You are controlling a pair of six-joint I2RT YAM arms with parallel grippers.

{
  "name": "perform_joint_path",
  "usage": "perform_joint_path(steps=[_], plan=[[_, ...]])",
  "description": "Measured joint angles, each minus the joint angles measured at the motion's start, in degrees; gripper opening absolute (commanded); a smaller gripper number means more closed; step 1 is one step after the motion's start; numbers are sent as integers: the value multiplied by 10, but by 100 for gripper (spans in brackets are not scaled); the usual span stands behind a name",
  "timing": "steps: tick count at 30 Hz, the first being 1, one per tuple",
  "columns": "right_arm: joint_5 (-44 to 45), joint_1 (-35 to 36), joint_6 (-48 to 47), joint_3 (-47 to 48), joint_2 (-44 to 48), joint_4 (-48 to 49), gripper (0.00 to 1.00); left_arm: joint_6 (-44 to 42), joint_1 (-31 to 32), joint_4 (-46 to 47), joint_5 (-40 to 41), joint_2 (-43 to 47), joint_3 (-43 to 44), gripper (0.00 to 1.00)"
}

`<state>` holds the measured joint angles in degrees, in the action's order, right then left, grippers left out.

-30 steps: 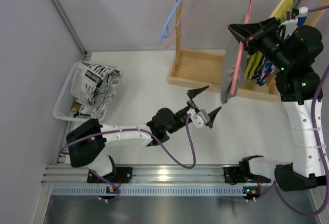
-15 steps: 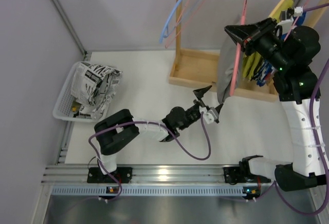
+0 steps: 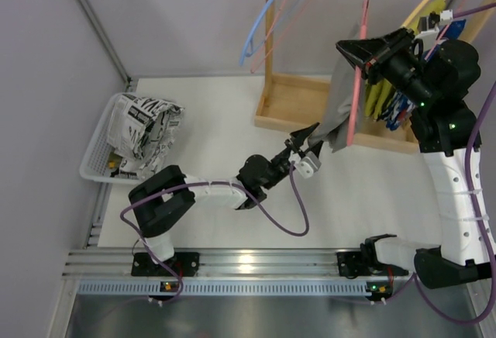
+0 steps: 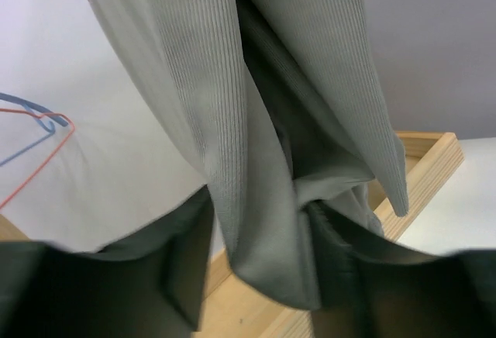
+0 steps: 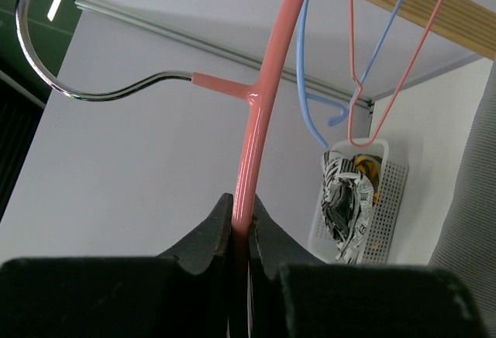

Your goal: Remove the trousers from the hanger

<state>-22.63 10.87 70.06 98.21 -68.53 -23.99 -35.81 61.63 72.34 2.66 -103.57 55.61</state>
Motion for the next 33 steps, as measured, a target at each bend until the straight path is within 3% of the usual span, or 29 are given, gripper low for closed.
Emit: perform_joint_path(steps=[1,6,16,25,33], plan=[[-2,0,0,-1,0,1,0,-4,0,1,-2,11,-7,24],[-18,0,-7,-25,1,19,0,-16,-2,11,4,38,-15,0],[-54,0,-40,-90,2,23,0,-9,-36,0,28,65,21,0],[-60,0,-37,-77,-2,56,0,61,-68,-66,33,174,-13,0],[-52,15,-45,-47,-9,68,0,154,-71,-173,59,164,-40,0]])
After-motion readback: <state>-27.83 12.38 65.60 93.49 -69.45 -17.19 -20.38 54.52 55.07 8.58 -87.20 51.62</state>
